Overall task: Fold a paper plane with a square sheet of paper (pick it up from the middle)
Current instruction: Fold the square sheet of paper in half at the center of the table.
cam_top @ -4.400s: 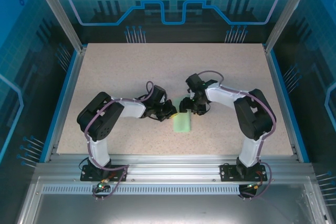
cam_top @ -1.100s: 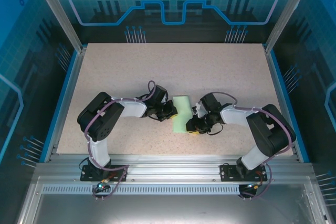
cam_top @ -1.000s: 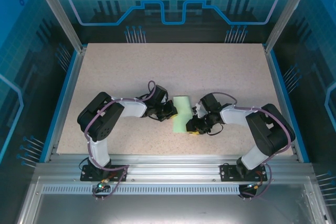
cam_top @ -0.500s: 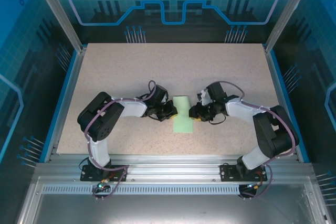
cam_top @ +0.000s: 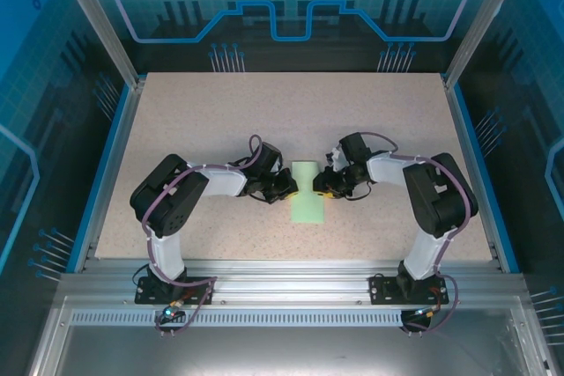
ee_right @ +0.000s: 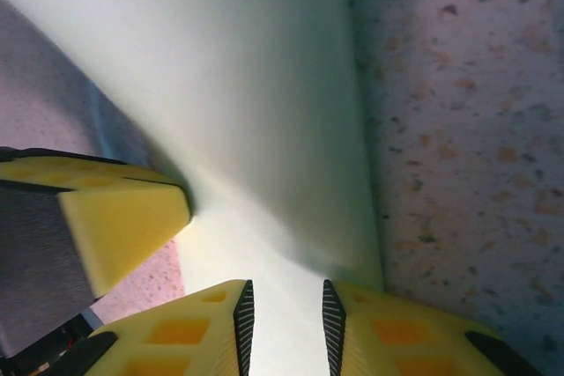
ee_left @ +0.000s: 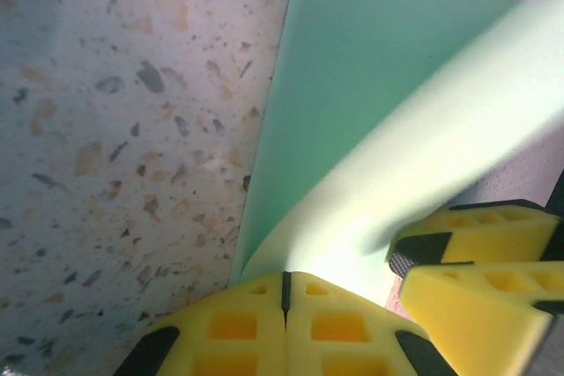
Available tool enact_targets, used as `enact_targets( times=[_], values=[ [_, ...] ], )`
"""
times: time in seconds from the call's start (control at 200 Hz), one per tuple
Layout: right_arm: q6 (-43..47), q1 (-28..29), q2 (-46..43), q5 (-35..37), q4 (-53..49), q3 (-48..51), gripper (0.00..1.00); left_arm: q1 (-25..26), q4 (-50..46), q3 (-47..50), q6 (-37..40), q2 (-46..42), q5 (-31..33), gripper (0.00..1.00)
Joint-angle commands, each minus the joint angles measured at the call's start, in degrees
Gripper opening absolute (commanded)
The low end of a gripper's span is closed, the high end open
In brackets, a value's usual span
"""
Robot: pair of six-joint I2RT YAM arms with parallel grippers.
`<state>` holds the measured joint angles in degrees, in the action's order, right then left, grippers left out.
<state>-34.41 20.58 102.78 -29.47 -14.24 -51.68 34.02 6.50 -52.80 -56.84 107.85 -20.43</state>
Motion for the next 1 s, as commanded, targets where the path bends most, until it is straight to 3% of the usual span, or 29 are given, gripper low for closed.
enact_targets(
  times=[0.0,0.28,0.55,0.75,0.99],
  values=[
    [1.5,-0.7,1.3,2.0,-3.4,-1.6,0.30,0.5,-5.4,0.1,0.9,2.5,0.4,0.00],
    [1.6,-1.2,-3.7,-2.3,-3.8,-4.7,0.31,0.6,-6.0,-0.3,1.2,2.7,0.5,0.00],
    [2.3,-2.7,2.3,-4.3,-2.5,-6.7,0.31,0.6,-6.5,-0.5,1.4,2.7,0.5,0.00],
    [2.8,-2.8,5.7,-1.1,-3.5,-7.0,0.31,0.5,-6.5,-0.4,1.6,2.7,0.5,0.00],
    [2.5,-2.9,4.2,-1.5,-4.8,-8.4,0.31,0.6,-7.0,-0.3,1.8,2.6,0.5,0.00]
  ],
)
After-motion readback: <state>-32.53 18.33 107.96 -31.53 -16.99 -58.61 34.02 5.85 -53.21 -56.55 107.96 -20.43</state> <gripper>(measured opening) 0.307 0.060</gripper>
